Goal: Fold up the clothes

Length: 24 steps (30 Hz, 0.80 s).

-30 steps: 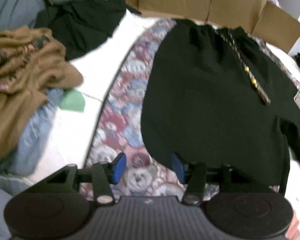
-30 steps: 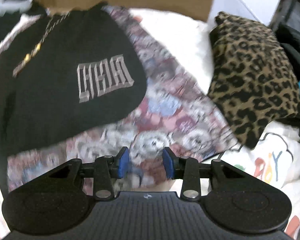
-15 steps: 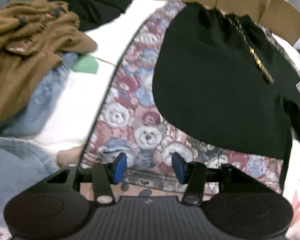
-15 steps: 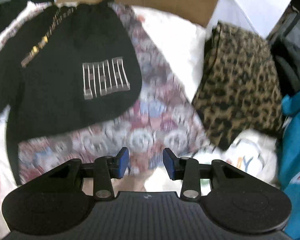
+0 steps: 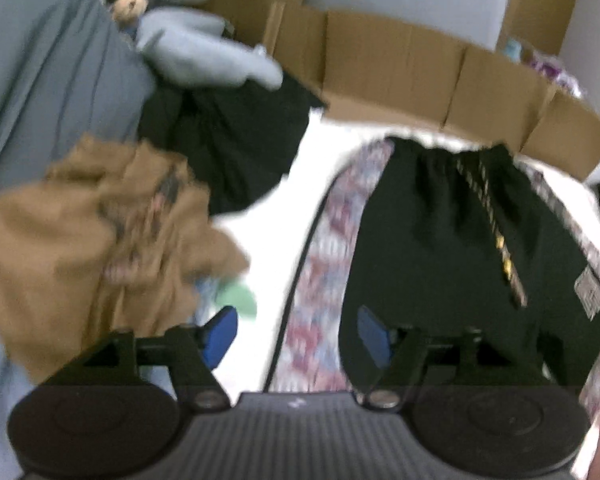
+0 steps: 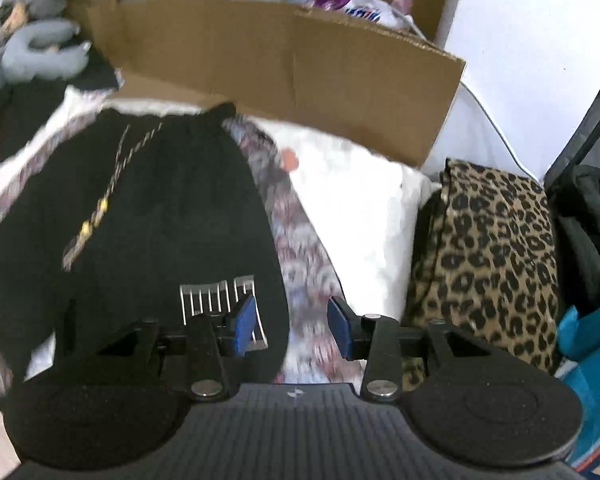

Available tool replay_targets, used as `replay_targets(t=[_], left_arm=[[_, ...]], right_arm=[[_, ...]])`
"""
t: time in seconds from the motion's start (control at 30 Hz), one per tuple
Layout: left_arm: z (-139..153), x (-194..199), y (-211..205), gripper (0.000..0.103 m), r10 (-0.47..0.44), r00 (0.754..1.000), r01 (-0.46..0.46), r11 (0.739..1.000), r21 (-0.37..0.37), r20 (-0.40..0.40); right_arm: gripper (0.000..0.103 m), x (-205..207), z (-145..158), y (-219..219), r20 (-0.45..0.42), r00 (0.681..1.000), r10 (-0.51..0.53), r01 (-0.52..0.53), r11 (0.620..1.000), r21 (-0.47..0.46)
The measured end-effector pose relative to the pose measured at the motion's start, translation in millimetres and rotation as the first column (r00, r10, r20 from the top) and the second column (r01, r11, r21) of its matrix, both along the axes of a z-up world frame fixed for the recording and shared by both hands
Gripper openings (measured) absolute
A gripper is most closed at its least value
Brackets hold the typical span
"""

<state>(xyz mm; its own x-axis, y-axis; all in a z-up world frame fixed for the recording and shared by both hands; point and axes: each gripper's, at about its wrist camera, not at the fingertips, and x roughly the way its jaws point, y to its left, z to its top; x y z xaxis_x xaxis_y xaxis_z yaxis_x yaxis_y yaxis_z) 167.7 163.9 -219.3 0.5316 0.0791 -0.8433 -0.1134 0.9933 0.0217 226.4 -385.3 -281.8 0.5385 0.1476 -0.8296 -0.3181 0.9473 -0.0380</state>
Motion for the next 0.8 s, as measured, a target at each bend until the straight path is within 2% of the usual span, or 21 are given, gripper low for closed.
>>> replay_targets(t=[0.07,0.23,0.37,0.43,0.8], left_arm=[[5.2,24.6,0.1,0.070,-0.005,1.000,0.005,1.000,0.020,0.023],[4.2,80.4,-8.0,0.067,-0.052,0.996,0.052,0.999,0.002,0.076],[-15.7,115.0,-12.9,0.064,-0.052,0.994,0.058,0.997,-0.054,0.098],[-26.4,130.3,-14.5,0.059,-0.074,0.992,0.078,0.996,-0.037,0.098],[-76.2,189.5,-39.2,0.052,-0.132,0.988,0.134,0.991,-0.025,0.085]], right_arm=[[0.047,14.1,1.9,6.0,0.017,1.000,0.005,-0.005,1.000,0.009],[0.047,51.1,-0.8,17.9,0.056,0.998,-0.029,0.027,0.999,0.046],[0.047,82.8,-10.6,28.1,0.096,0.995,-0.041,0.036,0.998,0.054],[0.047,97.5,-17.2,32.3,0.101,0.994,-0.044,0.038,0.997,0.062],[0.047,150.1,-62.9,61.0,0.134,0.991,-0.030,0.020,0.997,0.077]])
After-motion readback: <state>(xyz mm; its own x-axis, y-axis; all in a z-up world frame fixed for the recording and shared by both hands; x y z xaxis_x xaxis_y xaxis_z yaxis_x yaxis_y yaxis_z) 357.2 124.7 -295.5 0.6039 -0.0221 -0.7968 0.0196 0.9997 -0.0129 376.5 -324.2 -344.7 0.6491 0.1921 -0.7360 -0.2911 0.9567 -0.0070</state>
